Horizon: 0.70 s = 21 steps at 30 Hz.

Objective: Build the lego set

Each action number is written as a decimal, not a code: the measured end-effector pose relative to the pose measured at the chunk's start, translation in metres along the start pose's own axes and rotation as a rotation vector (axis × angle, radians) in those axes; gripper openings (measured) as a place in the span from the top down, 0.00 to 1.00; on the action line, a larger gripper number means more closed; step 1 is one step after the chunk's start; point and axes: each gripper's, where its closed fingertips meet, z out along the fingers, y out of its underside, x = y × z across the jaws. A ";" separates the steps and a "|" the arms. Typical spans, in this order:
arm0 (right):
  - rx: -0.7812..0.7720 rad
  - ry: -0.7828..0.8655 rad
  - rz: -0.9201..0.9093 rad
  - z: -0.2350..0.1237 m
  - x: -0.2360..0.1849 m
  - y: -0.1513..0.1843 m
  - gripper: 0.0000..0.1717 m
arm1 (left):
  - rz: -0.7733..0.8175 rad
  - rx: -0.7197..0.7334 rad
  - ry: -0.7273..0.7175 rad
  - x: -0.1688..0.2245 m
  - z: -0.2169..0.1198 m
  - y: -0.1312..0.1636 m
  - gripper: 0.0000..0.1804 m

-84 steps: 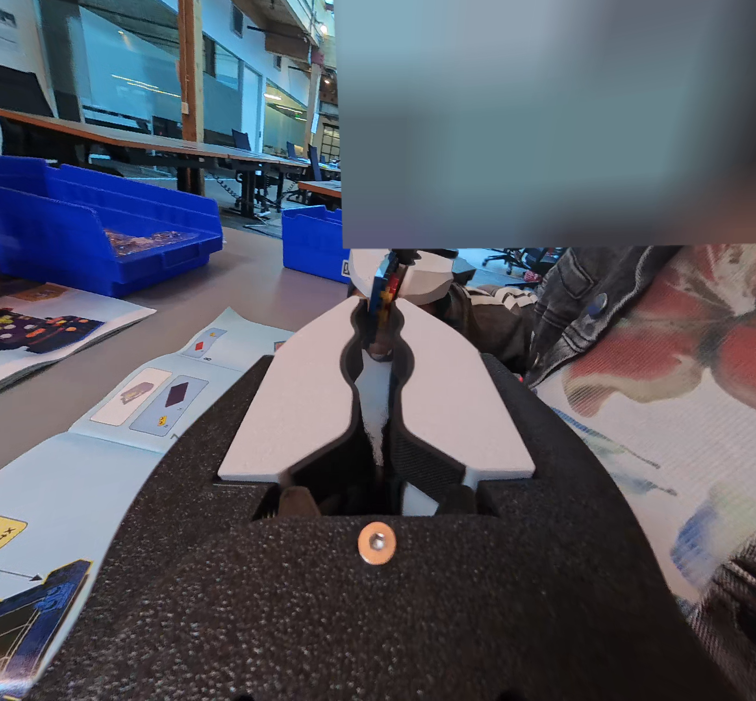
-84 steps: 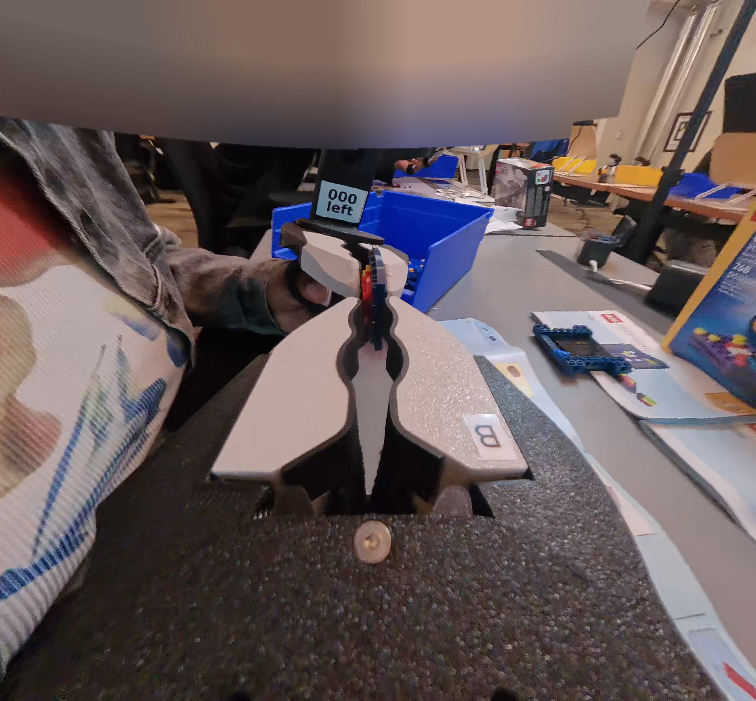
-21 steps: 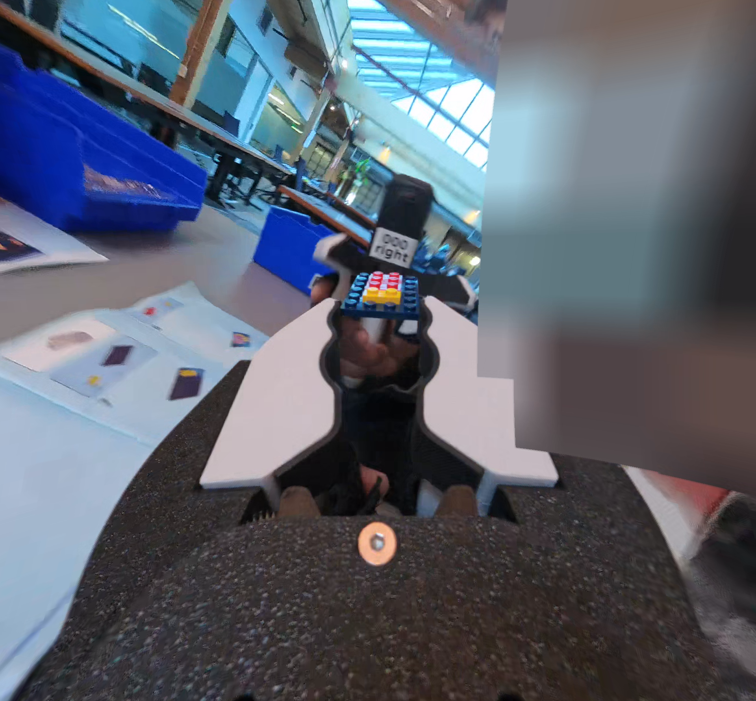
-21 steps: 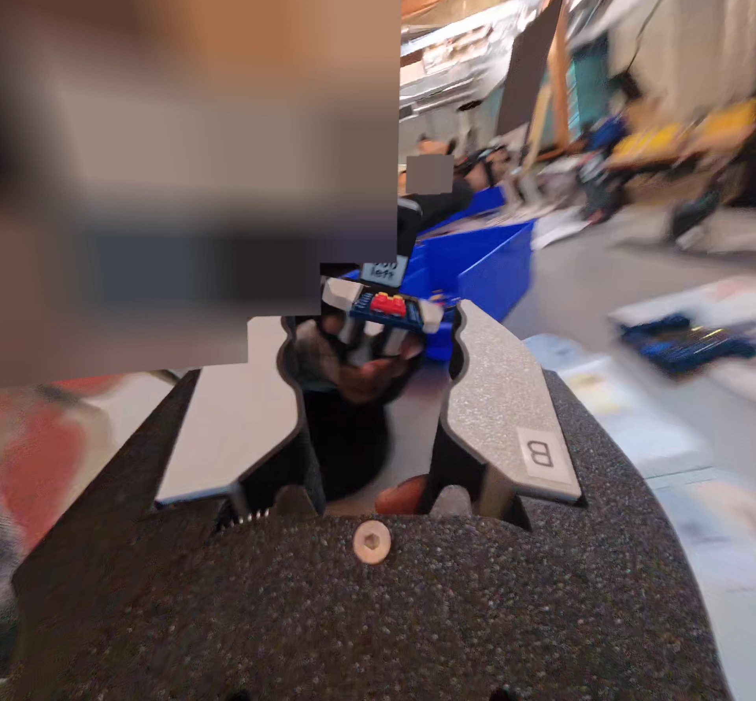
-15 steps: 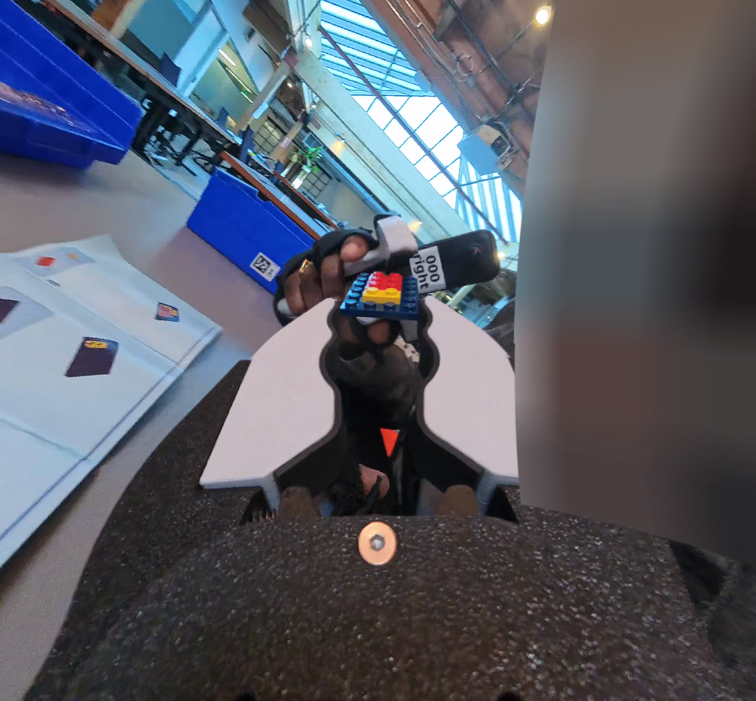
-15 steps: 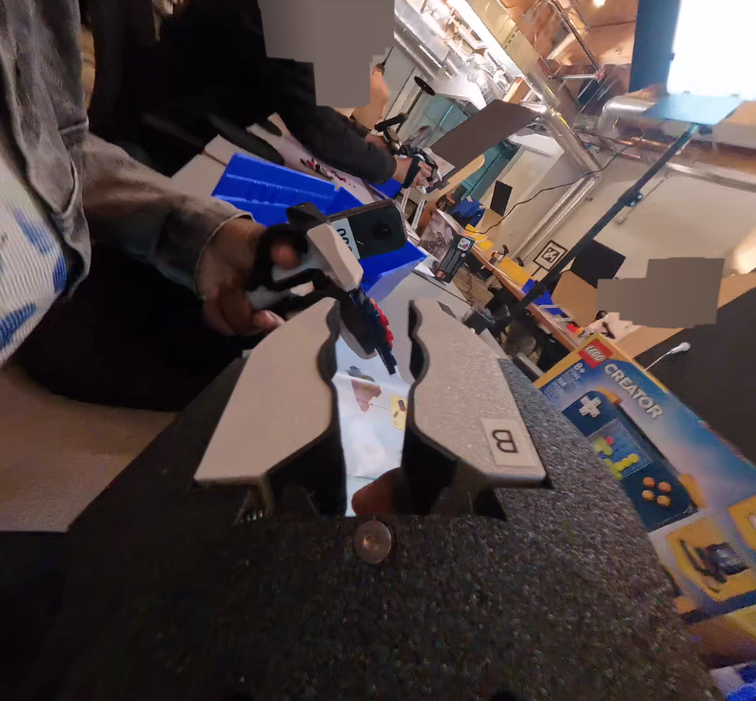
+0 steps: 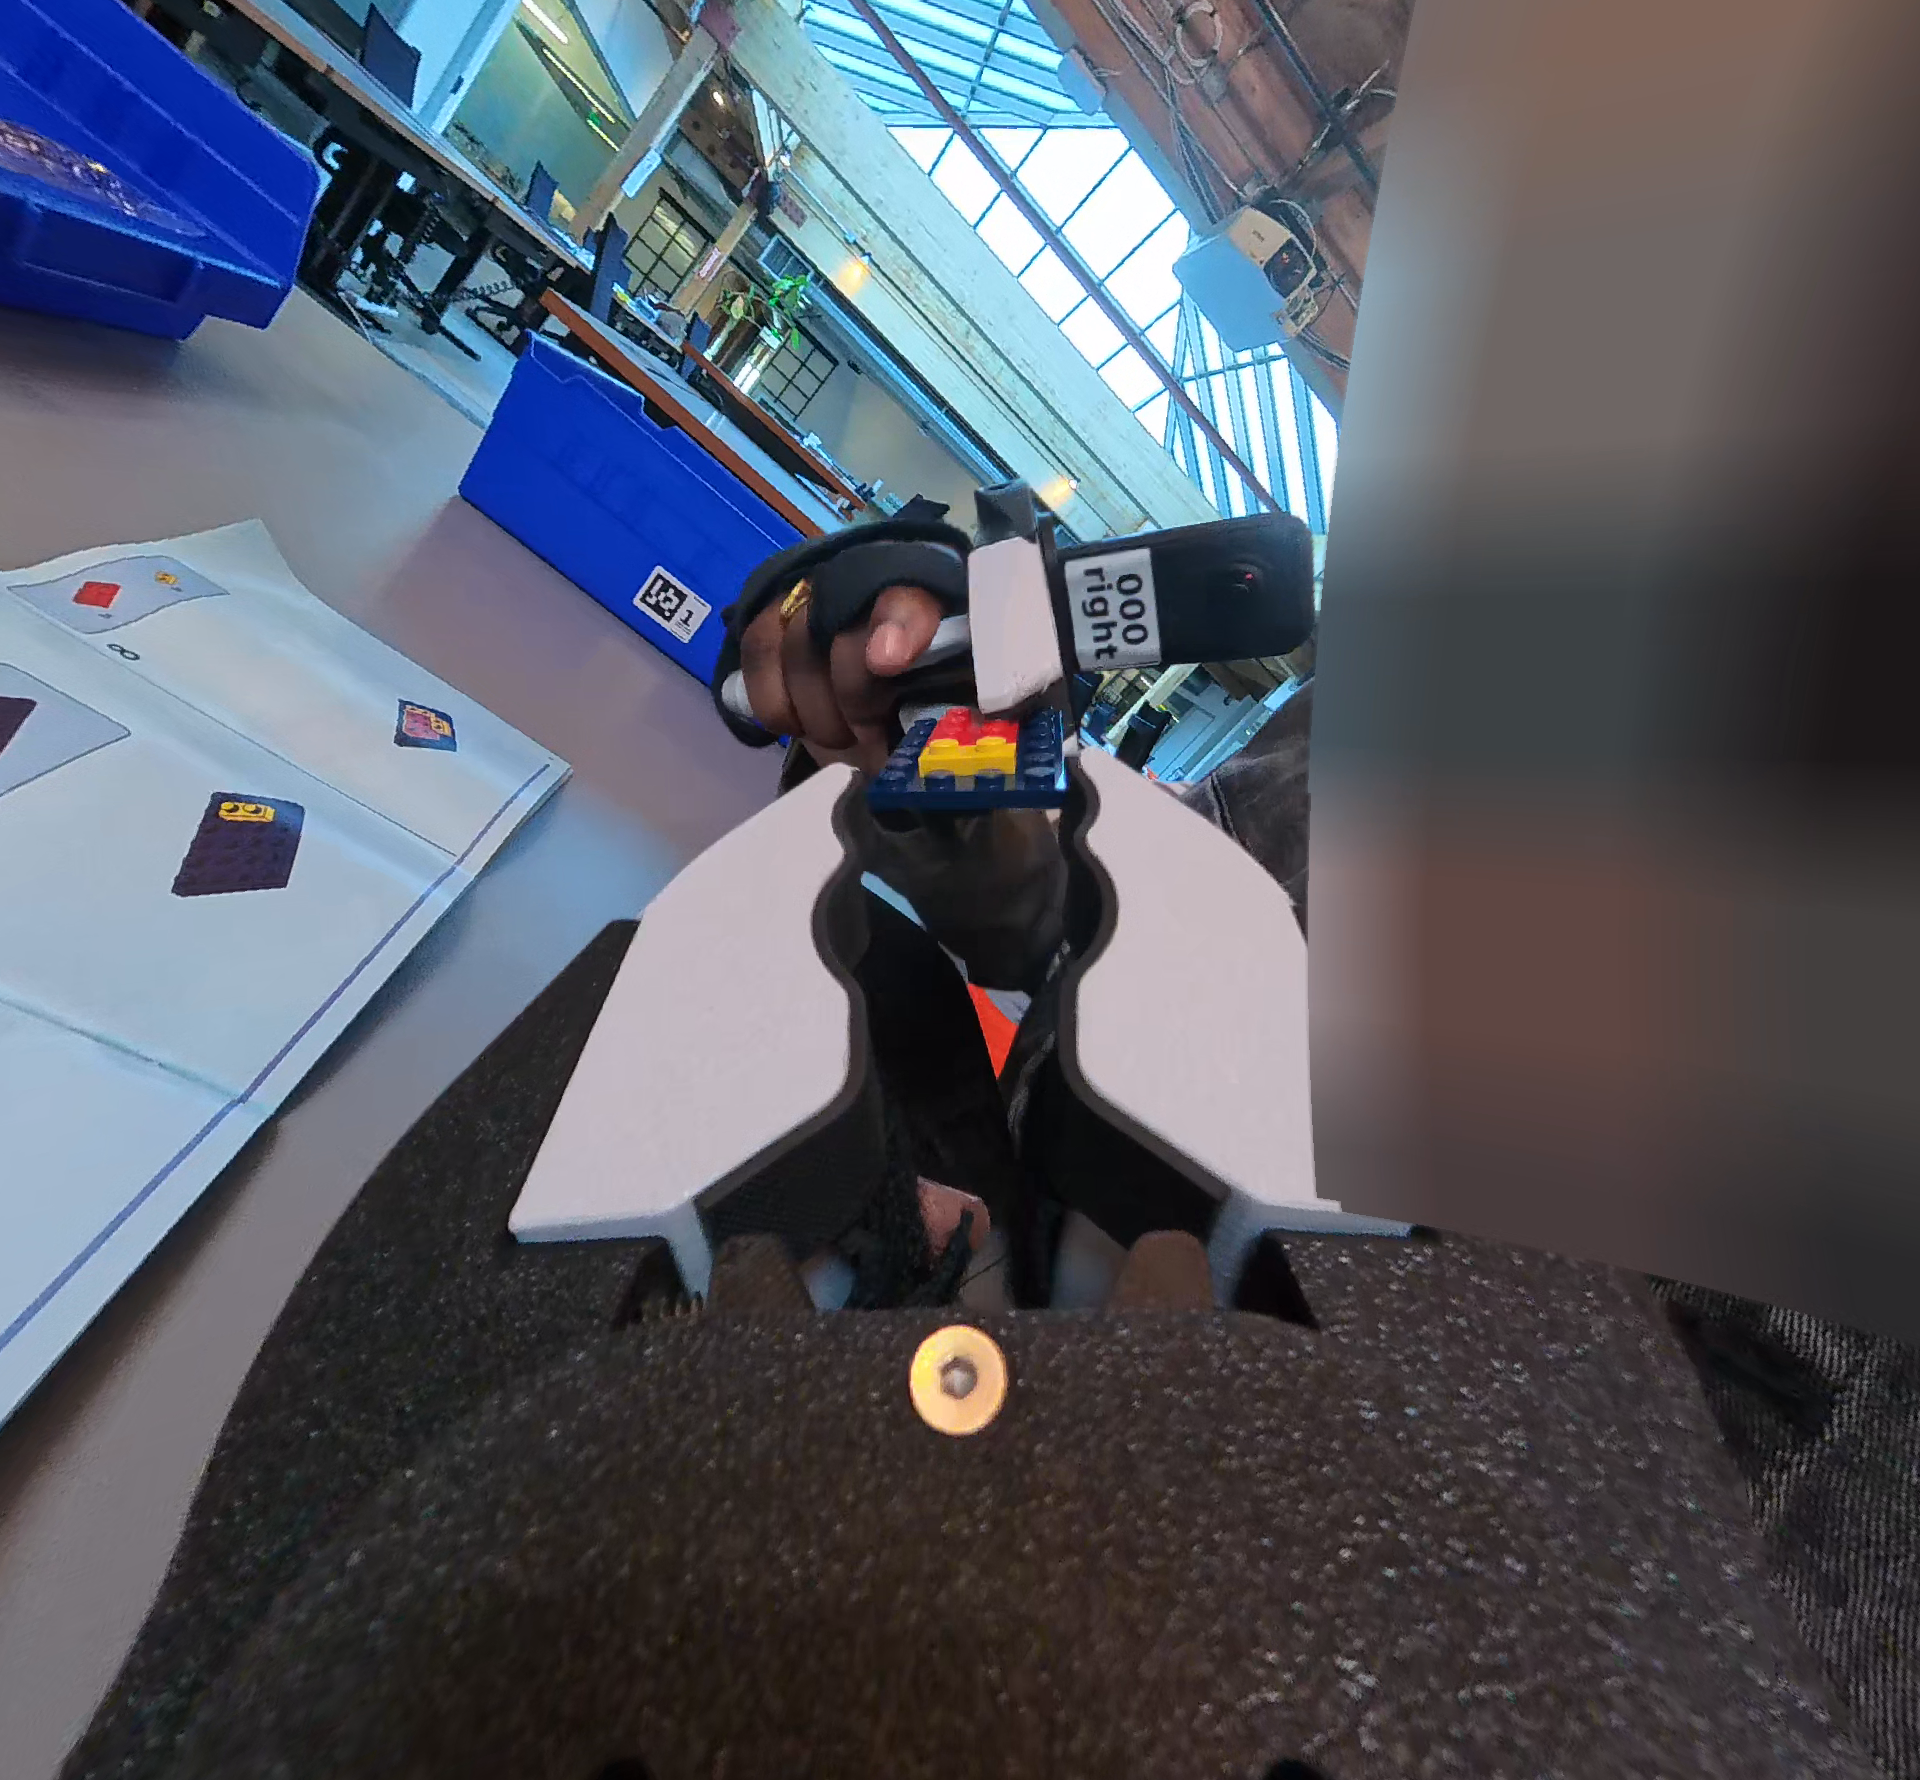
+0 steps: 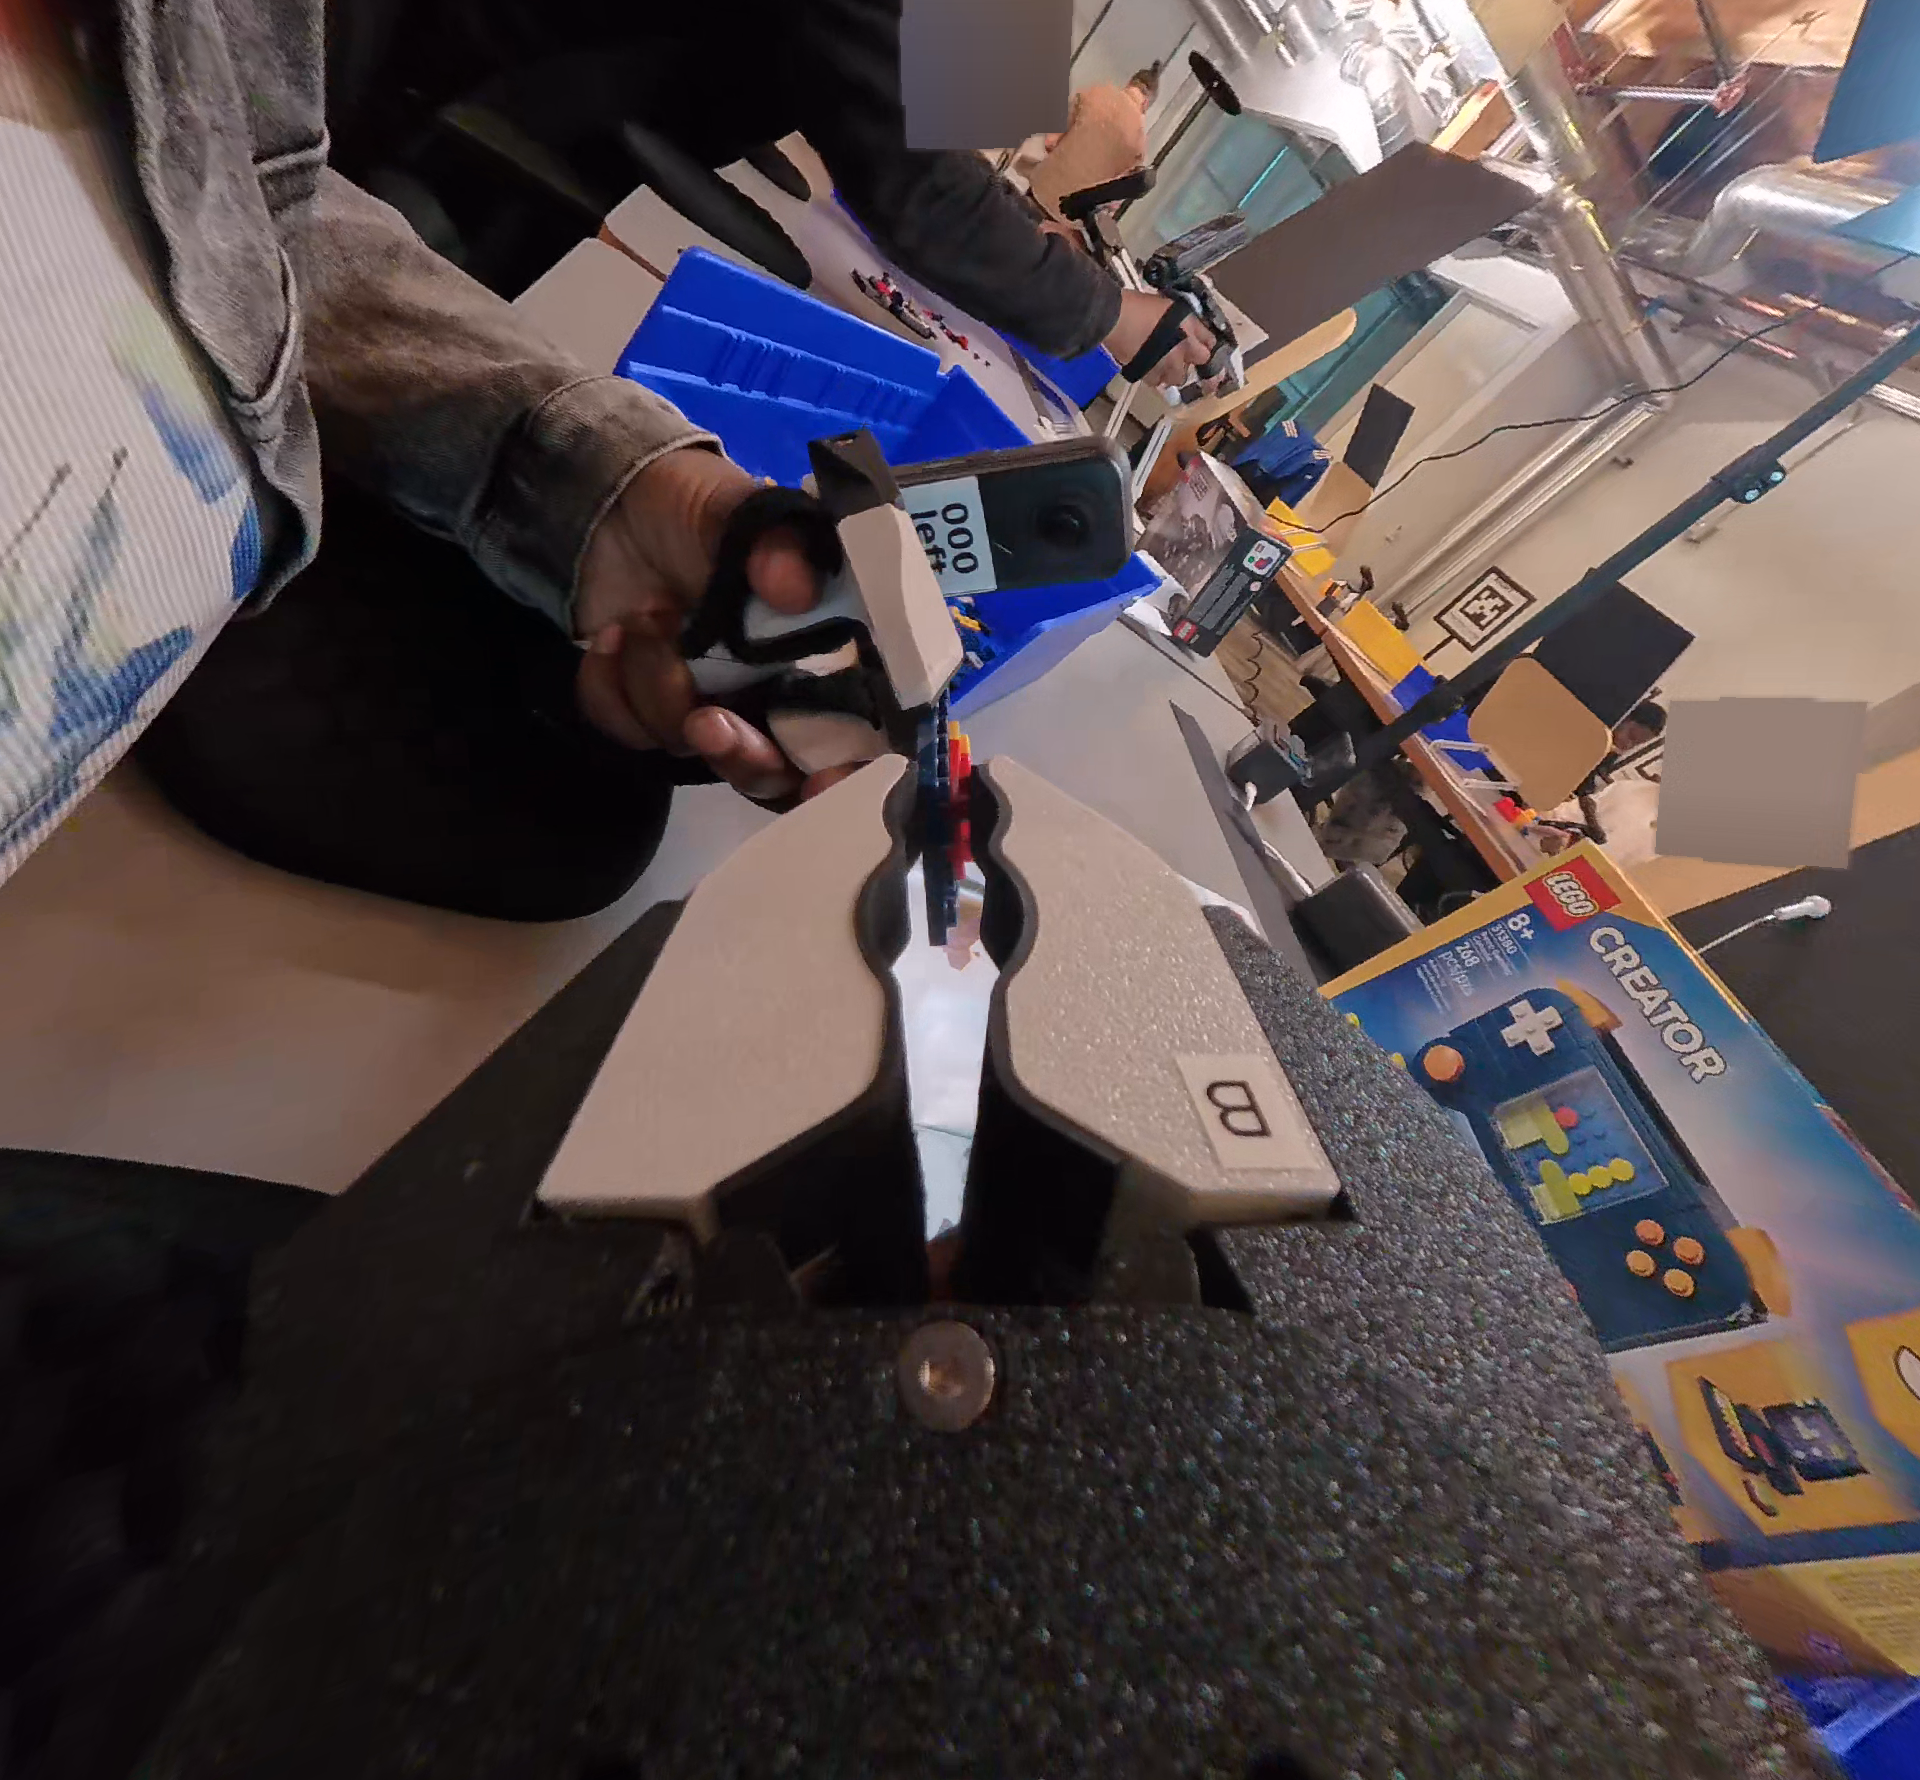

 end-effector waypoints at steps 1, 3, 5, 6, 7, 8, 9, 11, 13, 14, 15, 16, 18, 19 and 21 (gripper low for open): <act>0.001 -0.004 -0.020 0.000 -0.001 0.000 0.95 | -0.002 -0.004 0.002 0.000 0.000 0.001 0.81; 0.024 0.007 -0.032 -0.001 0.000 -0.002 0.94 | 0.009 -0.015 0.009 0.001 0.001 0.001 0.81; 0.037 -0.007 -0.009 -0.001 -0.002 -0.003 0.88 | 0.021 -0.045 0.017 0.003 0.003 0.004 0.81; 0.036 -0.022 -0.019 0.000 -0.005 -0.003 0.88 | 0.018 -0.054 0.017 0.003 0.004 0.006 0.81; 0.033 -0.028 -0.041 0.001 -0.007 -0.003 0.90 | 0.013 -0.055 0.019 0.003 0.004 0.007 0.81; 0.026 -0.031 -0.060 0.002 -0.008 -0.003 0.94 | 0.006 -0.058 0.024 0.003 0.004 0.008 0.81; 0.011 -0.046 -0.058 0.002 -0.009 -0.001 0.94 | 0.002 -0.065 0.019 0.002 0.004 0.010 0.81; 0.000 -0.098 -0.017 0.001 -0.011 -0.001 0.94 | 0.000 -0.090 0.028 0.003 0.004 0.013 0.81; -0.013 -0.117 -0.028 0.001 -0.012 -0.002 0.94 | 0.011 -0.100 0.029 0.004 0.005 0.014 0.81; -0.020 -0.121 -0.035 0.001 -0.012 -0.003 0.94 | 0.017 -0.102 0.030 0.004 0.005 0.014 0.81; -0.018 -0.124 -0.037 0.001 -0.012 -0.004 0.94 | 0.018 -0.101 0.038 0.005 0.005 0.014 0.82; -0.016 -0.126 -0.037 0.001 -0.013 -0.005 0.95 | 0.016 -0.101 0.043 0.006 0.005 0.015 0.82; -0.020 -0.128 -0.046 0.001 -0.015 -0.003 0.95 | 0.018 -0.106 0.040 0.005 0.004 0.016 0.82; -0.023 -0.126 -0.050 0.002 -0.015 -0.003 0.95 | 0.015 -0.107 0.038 0.004 0.003 0.017 0.82; -0.020 -0.088 -0.054 0.004 -0.013 -0.003 0.94 | 0.023 -0.076 0.027 0.004 0.002 0.013 0.81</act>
